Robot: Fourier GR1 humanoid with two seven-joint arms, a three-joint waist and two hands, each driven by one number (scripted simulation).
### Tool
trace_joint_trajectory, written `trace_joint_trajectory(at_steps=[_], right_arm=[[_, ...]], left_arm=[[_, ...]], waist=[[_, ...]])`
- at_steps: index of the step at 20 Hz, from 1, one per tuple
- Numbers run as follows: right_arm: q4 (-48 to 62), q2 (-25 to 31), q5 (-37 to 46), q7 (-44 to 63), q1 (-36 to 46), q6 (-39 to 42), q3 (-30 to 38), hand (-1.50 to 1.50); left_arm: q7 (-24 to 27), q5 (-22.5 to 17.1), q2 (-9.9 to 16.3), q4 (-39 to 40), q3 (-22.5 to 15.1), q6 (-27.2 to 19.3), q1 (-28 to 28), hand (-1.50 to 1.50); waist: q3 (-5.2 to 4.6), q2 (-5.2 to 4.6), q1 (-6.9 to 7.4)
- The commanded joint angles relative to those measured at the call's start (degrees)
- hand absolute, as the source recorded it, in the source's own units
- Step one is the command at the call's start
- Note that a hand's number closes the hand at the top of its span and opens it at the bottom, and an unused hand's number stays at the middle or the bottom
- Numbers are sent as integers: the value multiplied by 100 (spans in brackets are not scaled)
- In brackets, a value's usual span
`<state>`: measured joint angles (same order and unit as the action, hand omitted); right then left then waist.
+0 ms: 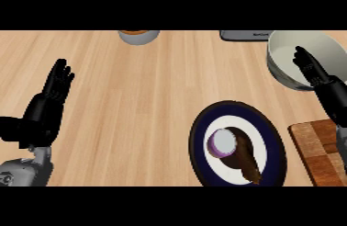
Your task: Pick the can from the plate and place it in the bowl
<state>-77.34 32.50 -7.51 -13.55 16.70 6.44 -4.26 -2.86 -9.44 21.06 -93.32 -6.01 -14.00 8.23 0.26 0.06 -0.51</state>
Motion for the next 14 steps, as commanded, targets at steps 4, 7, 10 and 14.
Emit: trace_joint_trajectory(at_steps=[4,7,10,14], right_arm=[[235,-793,-1119,-291,589,2343,-1064,150],[221,-269,393,-1070,1415,1606,-914,150],[1789,-1076,-1600,-1233,1281,3320,-657,-150],[1774,-690,-1300,-2285,1461,4732,-899,-150]], left_arm=[[32,352,179,14,-120,25,347,0],[-147,541,229,240,-213,-17,425,0],[-289,662,163,236,-239,-151,562,0],[-423,719,116,293,-296,-181,604,0]], waist=[[29,-202,744],[8,-157,574],[14,-214,541],[21,-177,460]])
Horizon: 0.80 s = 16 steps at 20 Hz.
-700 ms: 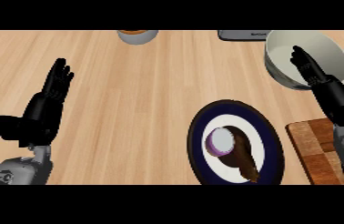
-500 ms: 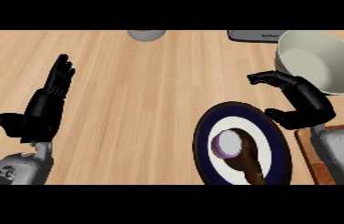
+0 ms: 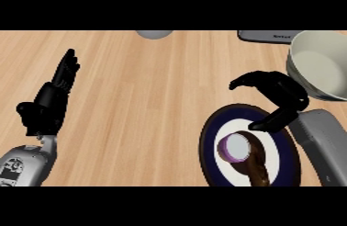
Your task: Pick the can from the plate and place it in the bowl
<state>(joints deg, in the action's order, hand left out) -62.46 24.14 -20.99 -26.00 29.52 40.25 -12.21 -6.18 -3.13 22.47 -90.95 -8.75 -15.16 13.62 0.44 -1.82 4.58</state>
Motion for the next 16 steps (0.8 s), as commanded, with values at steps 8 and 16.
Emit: trace_joint_trajectory(at_steps=[8,16], right_arm=[[-239,1154,1112,-1296,1075,1492,-525,-150],[-929,1483,2521,-1629,1683,819,-1693,-150]], left_arm=[[-312,96,12,139,59,-34,281,0],[-329,198,-19,255,94,-70,348,0]], waist=[[-14,73,-140],[-30,101,-192]])
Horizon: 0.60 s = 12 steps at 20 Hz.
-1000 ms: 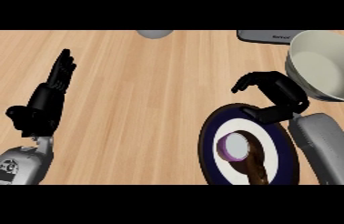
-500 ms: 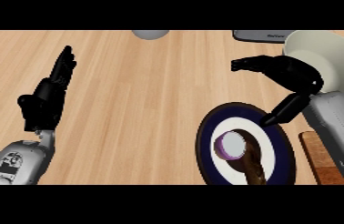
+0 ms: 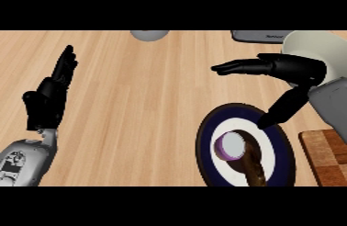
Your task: Pick the can from the plate and place it in the bowl
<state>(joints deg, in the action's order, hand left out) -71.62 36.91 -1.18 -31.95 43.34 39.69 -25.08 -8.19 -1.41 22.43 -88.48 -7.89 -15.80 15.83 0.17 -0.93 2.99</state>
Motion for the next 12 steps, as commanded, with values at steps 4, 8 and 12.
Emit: trace_joint_trajectory(at_steps=[4,8,12], right_arm=[[-94,129,933,-1255,364,565,-999,-150],[-62,124,1338,-1445,465,345,-1618,-150],[-65,168,1738,-1614,566,-38,-2019,-150]], left_arm=[[-88,4,55,-190,88,24,-150,0],[-57,204,-113,-29,2,-134,-28,0],[-35,153,8,-150,110,-8,-290,0]], waist=[[-11,40,-20],[-13,33,-91],[-15,62,-106]])
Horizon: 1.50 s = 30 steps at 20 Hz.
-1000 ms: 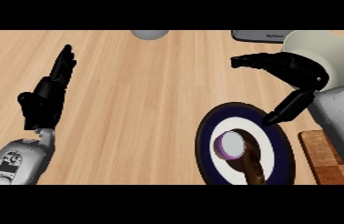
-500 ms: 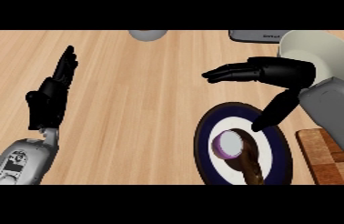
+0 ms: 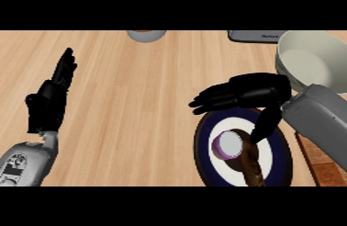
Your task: Pick the can from the plate and place it in the bowl
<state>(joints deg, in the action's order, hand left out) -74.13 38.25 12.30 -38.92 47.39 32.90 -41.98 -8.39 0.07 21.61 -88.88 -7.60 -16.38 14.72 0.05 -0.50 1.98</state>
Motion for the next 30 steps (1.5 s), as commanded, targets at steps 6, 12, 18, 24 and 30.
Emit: trace_joint_trajectory(at_steps=[6,12,18,24,30], right_arm=[[213,-144,1253,-595,41,-33,-1061,-150],[481,-186,1622,-803,-141,-240,-980,-150],[1112,-840,1891,-740,-27,-264,-1026,-150],[1433,-1123,2250,-969,-294,-581,-1197,-150],[1820,-1548,2822,-1305,-347,-1380,-1214,150]], left_arm=[[-27,98,-188,14,-6,2,-133,0],[46,101,-72,-18,298,176,-172,0],[-139,264,-184,-459,239,131,-427,0],[233,189,-266,343,473,379,-48,0],[-230,333,-344,146,463,383,264,0]], waist=[[-4,28,-96],[-4,48,-151],[-4,46,-104],[-6,29,-166],[-2,31,-151]])
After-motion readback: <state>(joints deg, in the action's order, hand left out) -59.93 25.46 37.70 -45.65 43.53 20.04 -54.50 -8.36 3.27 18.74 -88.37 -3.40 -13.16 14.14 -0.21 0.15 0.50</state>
